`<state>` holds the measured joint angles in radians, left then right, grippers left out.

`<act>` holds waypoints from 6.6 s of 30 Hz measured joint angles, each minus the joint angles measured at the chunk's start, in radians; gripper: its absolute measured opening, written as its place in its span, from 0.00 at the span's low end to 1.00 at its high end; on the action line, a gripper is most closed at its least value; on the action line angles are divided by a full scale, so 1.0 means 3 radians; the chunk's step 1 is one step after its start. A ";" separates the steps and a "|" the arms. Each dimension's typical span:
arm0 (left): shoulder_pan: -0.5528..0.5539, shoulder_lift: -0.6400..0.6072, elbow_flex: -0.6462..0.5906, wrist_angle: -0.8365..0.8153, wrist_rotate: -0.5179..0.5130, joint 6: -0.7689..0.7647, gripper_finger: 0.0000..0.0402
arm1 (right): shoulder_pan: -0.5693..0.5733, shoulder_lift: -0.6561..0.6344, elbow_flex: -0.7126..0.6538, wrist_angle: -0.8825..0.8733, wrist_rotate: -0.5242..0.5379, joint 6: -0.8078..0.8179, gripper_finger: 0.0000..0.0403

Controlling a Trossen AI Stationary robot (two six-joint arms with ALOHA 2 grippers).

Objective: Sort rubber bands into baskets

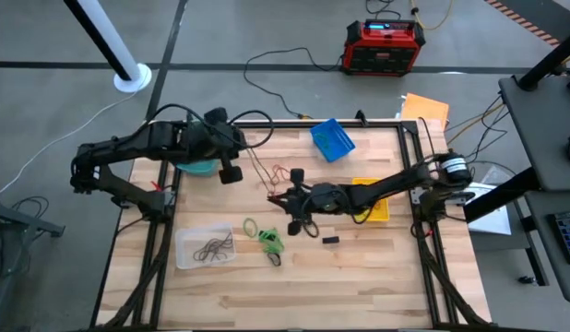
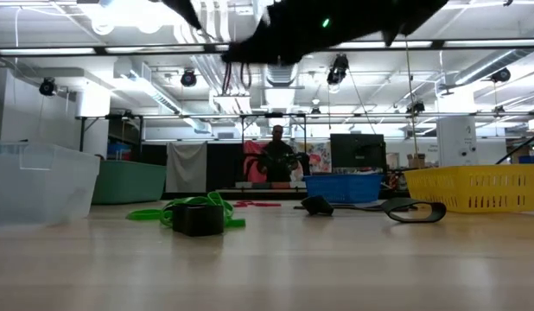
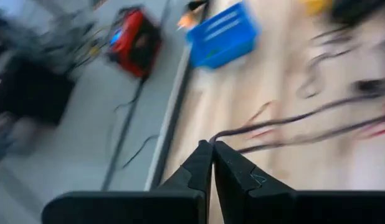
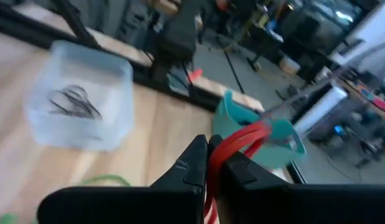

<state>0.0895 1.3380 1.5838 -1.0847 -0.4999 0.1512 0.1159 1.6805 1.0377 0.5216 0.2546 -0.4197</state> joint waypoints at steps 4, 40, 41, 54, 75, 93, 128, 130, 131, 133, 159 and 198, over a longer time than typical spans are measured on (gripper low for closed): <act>0.0017 0.0000 -0.0078 -0.0202 -0.0399 -0.0189 0.00 | 0.0093 -0.0319 -0.0107 0.0022 -0.0154 0.0040 0.02; -0.2044 -0.0048 -0.0546 -0.0687 0.0742 -0.3682 0.00 | -0.0896 -0.0262 0.0403 -0.2433 -0.0502 0.1625 0.25; -0.2120 -0.0048 -0.0587 -0.0675 0.0742 -0.3809 0.00 | -0.0916 -0.0235 0.0449 -0.2497 -0.0502 0.1606 0.27; -0.2377 -0.0047 -0.1478 -0.0609 0.0991 -0.4747 0.00 | -0.0963 -0.0454 0.0574 -0.2872 -0.0505 0.1366 0.46; -0.2188 -0.0010 -0.1822 -0.0128 0.0962 -0.4856 0.01 | -0.0988 -0.0465 0.0576 -0.2747 -0.0521 0.1252 0.47; -0.2103 0.0112 -0.1768 0.0582 0.0224 -0.3612 0.27 | -0.0724 -0.0419 0.0197 -0.2292 -0.1539 0.1338 0.46; -0.0718 0.0567 -0.2850 0.2254 0.1034 -0.1528 0.27 | -0.0498 -0.1490 -0.0784 -0.1994 -0.0897 0.1745 0.46; -0.0718 0.0602 -0.2867 0.2304 0.1036 -0.1533 0.27 | -0.0496 -0.1471 -0.0761 -0.1989 -0.0898 0.1710 0.46; -0.0718 0.0622 -0.2876 0.2309 0.1042 -0.1550 0.27 | -0.0496 -0.1459 -0.0756 -0.1989 -0.0898 0.1704 0.46; -0.0718 0.0686 -0.2882 0.2385 0.1108 -0.1553 0.27 | -0.0496 -0.1452 -0.0756 -0.1996 -0.0896 0.1687 0.46; -0.0712 0.0864 -0.2545 0.2278 0.1025 -0.1015 0.00 | -0.0497 -0.1451 -0.0763 -0.1961 -0.0841 0.1660 0.46; -0.0635 0.0348 -0.2274 0.3152 0.0351 -0.0629 0.00 | -0.0475 0.0113 -0.0164 -0.0767 -0.0758 0.1536 0.34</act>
<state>-0.1009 1.4424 0.9016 -0.1390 -0.3946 -0.0374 -0.0265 1.7146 0.9886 0.2914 0.0273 0.0410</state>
